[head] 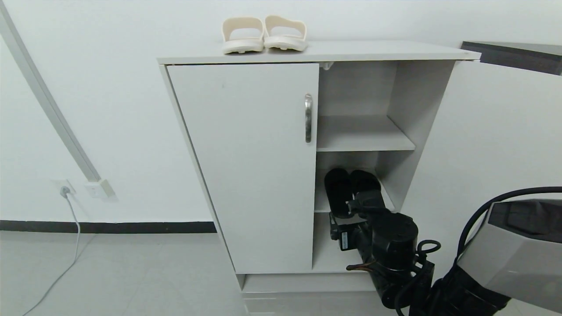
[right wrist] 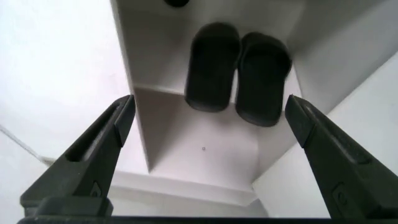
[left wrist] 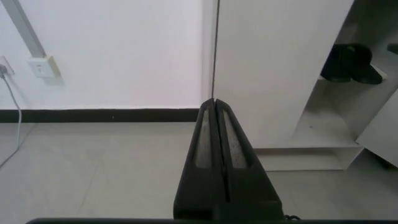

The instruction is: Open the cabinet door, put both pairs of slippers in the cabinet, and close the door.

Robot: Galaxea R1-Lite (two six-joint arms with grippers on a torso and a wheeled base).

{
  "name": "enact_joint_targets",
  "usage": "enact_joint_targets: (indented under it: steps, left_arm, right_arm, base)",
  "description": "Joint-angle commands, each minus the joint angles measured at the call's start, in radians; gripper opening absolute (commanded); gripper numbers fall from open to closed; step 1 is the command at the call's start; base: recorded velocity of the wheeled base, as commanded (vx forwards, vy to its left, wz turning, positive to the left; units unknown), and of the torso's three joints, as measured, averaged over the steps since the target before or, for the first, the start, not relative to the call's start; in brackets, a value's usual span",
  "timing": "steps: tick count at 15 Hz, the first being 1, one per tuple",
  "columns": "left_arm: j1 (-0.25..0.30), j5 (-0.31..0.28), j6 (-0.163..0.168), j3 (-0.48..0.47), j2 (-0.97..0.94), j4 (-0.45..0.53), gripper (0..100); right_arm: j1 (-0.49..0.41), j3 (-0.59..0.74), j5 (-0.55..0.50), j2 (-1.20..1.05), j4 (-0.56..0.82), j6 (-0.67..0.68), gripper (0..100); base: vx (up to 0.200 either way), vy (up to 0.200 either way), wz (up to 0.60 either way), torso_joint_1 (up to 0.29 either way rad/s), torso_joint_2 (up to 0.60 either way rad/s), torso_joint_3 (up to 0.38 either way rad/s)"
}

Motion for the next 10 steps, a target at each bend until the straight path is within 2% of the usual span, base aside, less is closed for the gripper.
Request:
enact_joint_targets:
  steps: [1, 8, 10]
  left_arm:
    - [0.0, 0.001, 0.0, 0.0, 0.001, 0.0, 0]
    - [0.0, 0.001, 0.0, 0.0, 0.001, 0.0, 0]
    - [0.0, 0.001, 0.0, 0.0, 0.001, 0.0, 0]
  right_arm:
    - [-0.001, 0.001, 0.0, 0.004, -0.001, 0.0, 100]
    - [-0.001, 0.027, 0.001, 0.007, -0.026, -0.003, 100]
    - [-0.013, 0.038, 0.001, 0.007, -0.044, -0.042, 100]
  base:
    - [0.0, 0.2, 0.0, 0.007, 0.0, 0.007]
    - [0.0, 0.2, 0.0, 0.003, 0.0, 0.004]
    - [0.0, 0.0, 0.0, 0.0, 0.0, 0.0]
